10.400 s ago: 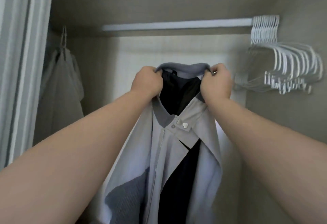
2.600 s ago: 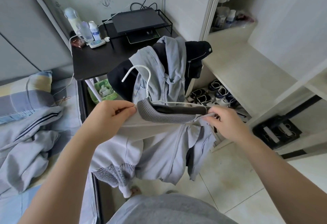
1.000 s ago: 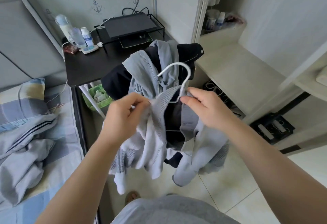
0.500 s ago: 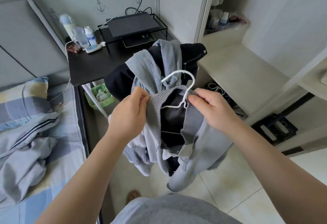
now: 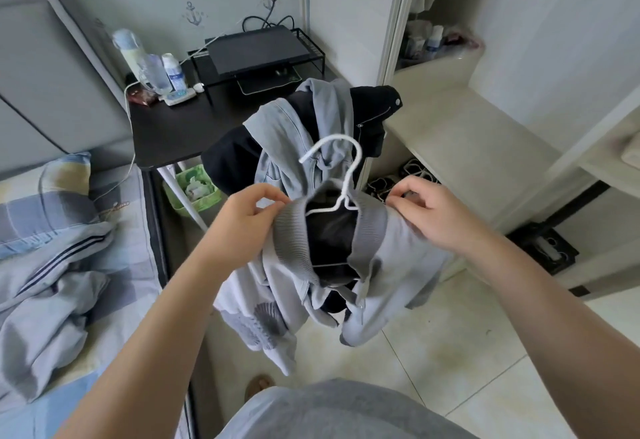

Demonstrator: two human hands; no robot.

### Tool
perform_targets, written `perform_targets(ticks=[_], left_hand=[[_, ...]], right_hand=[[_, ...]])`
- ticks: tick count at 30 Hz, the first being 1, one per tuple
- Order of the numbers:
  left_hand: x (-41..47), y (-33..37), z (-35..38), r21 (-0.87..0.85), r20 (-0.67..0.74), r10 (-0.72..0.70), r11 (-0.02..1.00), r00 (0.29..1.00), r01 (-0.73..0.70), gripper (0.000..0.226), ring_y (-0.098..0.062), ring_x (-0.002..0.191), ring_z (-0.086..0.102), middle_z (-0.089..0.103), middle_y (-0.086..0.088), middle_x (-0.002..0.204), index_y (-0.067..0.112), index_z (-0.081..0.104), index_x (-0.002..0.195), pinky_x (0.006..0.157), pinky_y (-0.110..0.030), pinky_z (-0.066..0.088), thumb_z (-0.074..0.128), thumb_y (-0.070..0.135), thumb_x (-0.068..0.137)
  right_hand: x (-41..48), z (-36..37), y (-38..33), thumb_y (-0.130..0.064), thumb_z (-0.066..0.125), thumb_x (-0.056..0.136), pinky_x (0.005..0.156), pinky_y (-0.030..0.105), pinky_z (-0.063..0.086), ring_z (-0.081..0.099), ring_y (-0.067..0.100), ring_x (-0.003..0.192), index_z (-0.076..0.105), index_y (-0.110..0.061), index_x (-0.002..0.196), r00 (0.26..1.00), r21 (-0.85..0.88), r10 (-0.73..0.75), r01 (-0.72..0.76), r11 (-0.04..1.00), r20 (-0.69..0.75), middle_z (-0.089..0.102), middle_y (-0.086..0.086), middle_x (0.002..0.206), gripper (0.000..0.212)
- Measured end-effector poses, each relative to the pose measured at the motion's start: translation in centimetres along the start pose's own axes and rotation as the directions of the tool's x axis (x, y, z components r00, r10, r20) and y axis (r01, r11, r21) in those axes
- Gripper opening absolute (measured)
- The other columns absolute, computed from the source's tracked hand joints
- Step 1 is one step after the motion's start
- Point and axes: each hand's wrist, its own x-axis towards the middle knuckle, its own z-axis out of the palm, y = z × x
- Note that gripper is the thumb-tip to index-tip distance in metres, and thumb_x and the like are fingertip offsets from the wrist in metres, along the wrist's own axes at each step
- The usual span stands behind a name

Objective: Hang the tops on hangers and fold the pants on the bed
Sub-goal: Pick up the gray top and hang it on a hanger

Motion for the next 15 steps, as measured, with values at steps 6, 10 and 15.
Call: perform_targets(ticks=[6,10,15], left_hand=[[0.3,-1.6,-3.2,-0.136,0.106,0.125,0.985,0.987,-0.11,0.053,-0.018,0.088,0.067,0.073,-0.001,0.097,0.041,0.074,0.112,0.084,-0.03,0.051,0.082,0.066,0.066],[0.6,-2.4,-3.4,-0.03,-0.039,0.224,0.974,0.974,-0.225,0.02,-0.001,0.086,0.07,0.076,0.015,0.093,0.046,0.077,0.097,0.077,-0.013,0.052,0.071,0.053,0.08],[0.6,-2.7,-4.5,-0.01,-0.098,0.26,0.965,0.961,-0.262,0.018,0.003,0.084,0.068,0.076,0.015,0.092,0.041,0.078,0.099,0.074,-0.009,0.049,0.066,0.05,0.089]], right_hand=[[-1.9,-0.5,4.1,-0.051,0.065,0.087,0.085,0.04,0.051,0.062,0.027,0.09,0.059,-0.026,0.102,0.997,-0.091,0.037,-0.043,0.995,-0.063,0.067,0.004,0.102,0.03],[-1.2,-0.6,5.7,-0.02,0.069,0.091,0.081,0.034,0.052,0.068,0.011,0.088,0.067,-0.033,0.098,0.991,0.029,0.031,-0.028,0.999,-0.13,0.072,-0.013,0.092,0.015],[-0.8,-0.7,7.7,-0.019,0.062,0.096,0.082,0.041,0.052,0.067,0.016,0.084,0.066,-0.032,0.08,0.982,-0.072,0.149,-0.158,0.985,-0.117,0.07,-0.011,0.08,0.021]])
